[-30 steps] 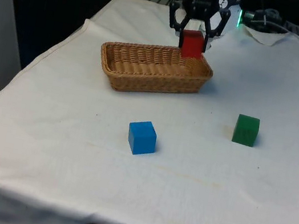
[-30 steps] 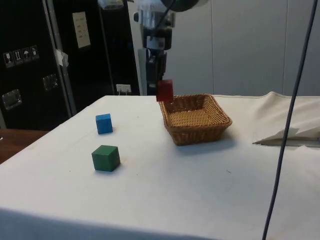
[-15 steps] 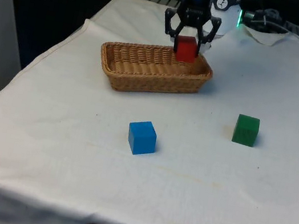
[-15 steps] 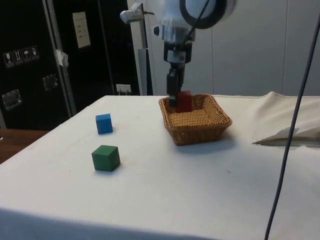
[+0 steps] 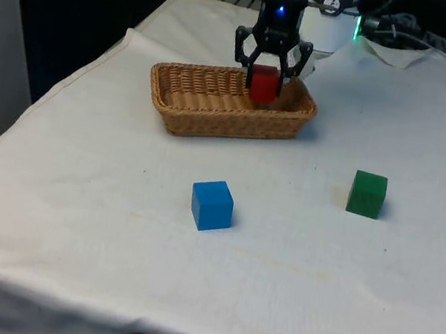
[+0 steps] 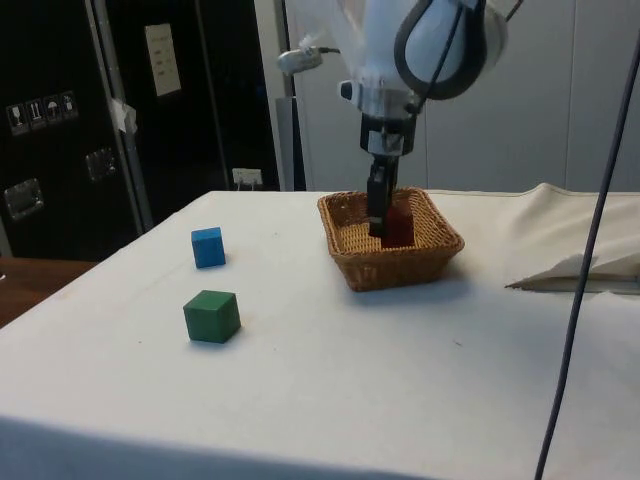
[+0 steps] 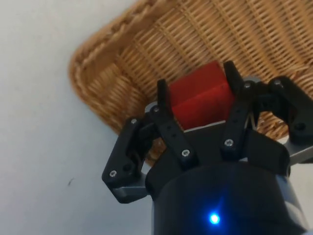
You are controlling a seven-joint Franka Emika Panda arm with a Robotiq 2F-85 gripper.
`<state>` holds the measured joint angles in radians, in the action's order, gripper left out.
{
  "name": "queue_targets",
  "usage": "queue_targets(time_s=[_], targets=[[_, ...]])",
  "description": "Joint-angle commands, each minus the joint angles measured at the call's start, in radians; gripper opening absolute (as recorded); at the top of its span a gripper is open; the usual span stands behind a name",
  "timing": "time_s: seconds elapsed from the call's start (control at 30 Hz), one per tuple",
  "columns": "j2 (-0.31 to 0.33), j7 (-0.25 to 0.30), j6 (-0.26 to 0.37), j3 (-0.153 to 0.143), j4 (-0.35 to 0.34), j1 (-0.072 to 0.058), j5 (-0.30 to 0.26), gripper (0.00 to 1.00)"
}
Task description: Pick up exactly two blocks and place them into the basket.
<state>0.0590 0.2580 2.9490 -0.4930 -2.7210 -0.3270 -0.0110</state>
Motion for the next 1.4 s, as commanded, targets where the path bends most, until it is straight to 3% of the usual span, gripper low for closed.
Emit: queue_targets(time_s=[0.0,0.17,0.2,0.3,0.43,0.47,0.53,0.57,0.63,0.93,0.97,1.23,1.27,1.37], targets=[[-0.005,0.018,0.026,0.006,-0.015,0.003,-0.022,0.04],[0.02,0.011,0.058,0.008,-0.014,0.003,-0.021,0.04],[0.042,0.0,0.059,-0.004,-0.005,0.0,-0.003,0.04],[0.028,0.01,0.057,0.006,-0.009,0.004,-0.019,0.04],[0.046,0.0,0.062,-0.005,0.0,0.0,-0.004,0.39],[0.03,0.01,0.055,0.005,-0.005,0.004,-0.019,0.39],[0.031,0.01,0.054,0.004,-0.004,0.005,-0.018,0.59],[0.032,0.009,0.053,0.004,-0.004,0.005,-0.018,0.83],[0.032,0.009,0.053,0.004,-0.003,0.005,-0.018,0.99],[0.022,0.003,0.047,-0.002,-0.004,0.004,-0.011,1.0],[0.046,-0.001,0.059,-0.005,0.002,0.002,-0.004,1.0],[-0.053,-0.031,0.021,-0.013,-0.027,0.007,0.011,1.0],[-0.055,-0.018,0.026,-0.007,-0.03,0.002,-0.004,1.0],[-0.085,-0.043,0.004,-0.008,-0.032,0.008,0.017,1.0]])
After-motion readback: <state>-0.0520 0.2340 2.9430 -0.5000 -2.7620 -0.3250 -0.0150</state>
